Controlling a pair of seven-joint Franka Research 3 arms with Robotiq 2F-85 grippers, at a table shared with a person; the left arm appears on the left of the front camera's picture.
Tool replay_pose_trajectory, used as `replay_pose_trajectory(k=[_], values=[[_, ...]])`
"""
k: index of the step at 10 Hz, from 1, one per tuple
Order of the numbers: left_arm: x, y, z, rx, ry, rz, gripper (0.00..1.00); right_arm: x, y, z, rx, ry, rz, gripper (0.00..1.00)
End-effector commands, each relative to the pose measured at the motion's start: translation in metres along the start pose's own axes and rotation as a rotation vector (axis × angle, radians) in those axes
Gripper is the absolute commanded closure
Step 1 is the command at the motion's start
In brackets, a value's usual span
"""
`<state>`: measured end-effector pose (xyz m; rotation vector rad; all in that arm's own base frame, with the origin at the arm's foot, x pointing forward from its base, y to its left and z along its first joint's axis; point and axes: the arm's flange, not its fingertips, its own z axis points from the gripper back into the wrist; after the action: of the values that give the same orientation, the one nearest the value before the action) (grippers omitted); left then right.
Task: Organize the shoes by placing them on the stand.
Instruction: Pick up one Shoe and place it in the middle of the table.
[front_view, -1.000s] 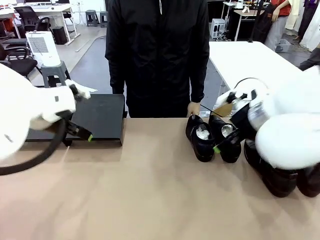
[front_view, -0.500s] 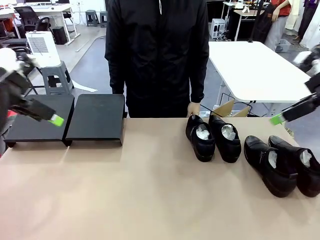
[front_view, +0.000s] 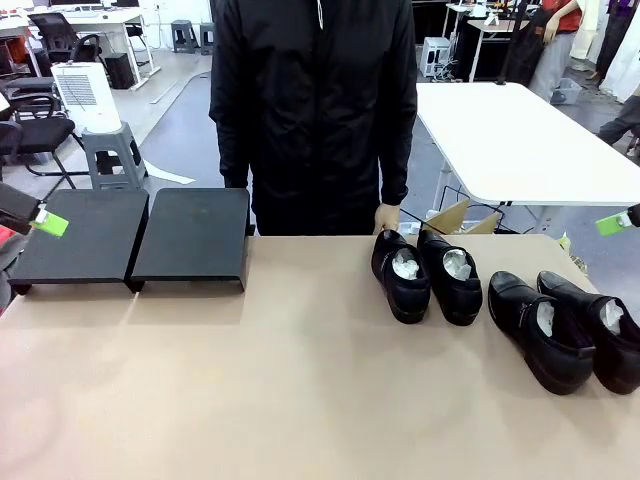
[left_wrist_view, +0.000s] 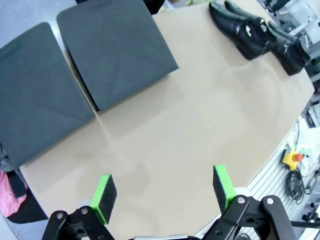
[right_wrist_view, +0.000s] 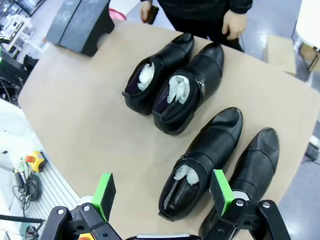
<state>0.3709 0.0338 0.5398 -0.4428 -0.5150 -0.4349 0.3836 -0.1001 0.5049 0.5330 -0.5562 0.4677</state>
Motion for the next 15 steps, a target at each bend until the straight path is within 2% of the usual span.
replay_pose_trajectory(k=[1,2,3,15], values=[[0.006,-0.004,-0.007,-0.033,-0.006,-0.027,0.00,0.004,-0.004,-0.002,0.041,0.007,0.034,0.00],[0.011,-0.001,-0.013,-0.037,-0.043,0.002,0.00,0.005,-0.003,-0.007,0.051,-0.032,0.031,0.00],[0.002,-0.003,-0.002,-0.010,-0.003,-0.002,0.00,-0.001,-0.002,0.000,0.016,0.007,0.002,0.00],[0.002,-0.003,-0.002,-0.010,-0.003,-0.002,0.00,-0.001,-0.002,0.000,0.016,0.007,0.002,0.00]])
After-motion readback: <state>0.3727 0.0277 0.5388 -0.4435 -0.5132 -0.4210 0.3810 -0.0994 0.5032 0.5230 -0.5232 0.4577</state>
